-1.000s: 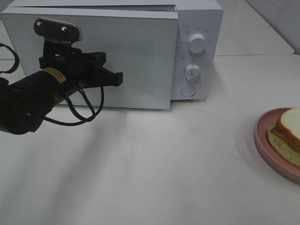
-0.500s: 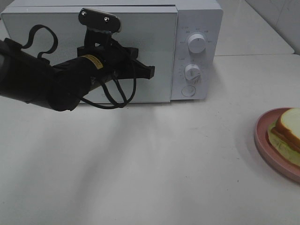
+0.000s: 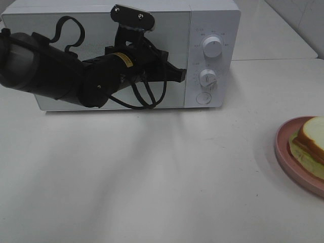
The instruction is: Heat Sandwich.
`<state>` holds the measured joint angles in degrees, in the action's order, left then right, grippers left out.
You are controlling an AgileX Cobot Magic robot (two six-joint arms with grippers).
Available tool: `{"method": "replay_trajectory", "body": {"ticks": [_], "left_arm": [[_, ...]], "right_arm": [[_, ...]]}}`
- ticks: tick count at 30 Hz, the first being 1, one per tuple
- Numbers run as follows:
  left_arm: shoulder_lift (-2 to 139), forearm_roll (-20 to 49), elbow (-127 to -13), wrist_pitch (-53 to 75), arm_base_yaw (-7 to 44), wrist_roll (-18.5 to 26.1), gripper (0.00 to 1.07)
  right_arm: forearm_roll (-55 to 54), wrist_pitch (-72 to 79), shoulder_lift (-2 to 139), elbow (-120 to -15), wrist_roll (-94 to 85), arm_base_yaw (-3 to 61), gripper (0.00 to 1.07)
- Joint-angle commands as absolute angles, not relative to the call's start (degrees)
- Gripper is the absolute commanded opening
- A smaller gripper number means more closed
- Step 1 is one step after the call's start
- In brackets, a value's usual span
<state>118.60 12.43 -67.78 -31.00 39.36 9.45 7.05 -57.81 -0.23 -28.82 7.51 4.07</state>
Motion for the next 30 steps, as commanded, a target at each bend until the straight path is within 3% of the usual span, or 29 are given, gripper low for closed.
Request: {"method": "replay_trajectory", "body": {"ticks": [1, 18, 30], "left_arm": [[118.83, 17.82, -69.67, -36.10, 38.04, 9.57, 0.00], [112.07, 17.70, -62.45, -27.90, 40.34, 9.34, 0.00], [105.20, 16.96, -61.88, -0.63, 40.34, 9.34, 0.00]], "right_arm": [[6.99, -57.07, -1.78, -28.71, 7.10, 3.61, 0.76], [6.99, -57.07, -1.78, -28.71, 7.05, 3.61, 0.76], [6.99, -57.07, -1.78, -28.71, 7.10, 3.61, 0.76]]}}
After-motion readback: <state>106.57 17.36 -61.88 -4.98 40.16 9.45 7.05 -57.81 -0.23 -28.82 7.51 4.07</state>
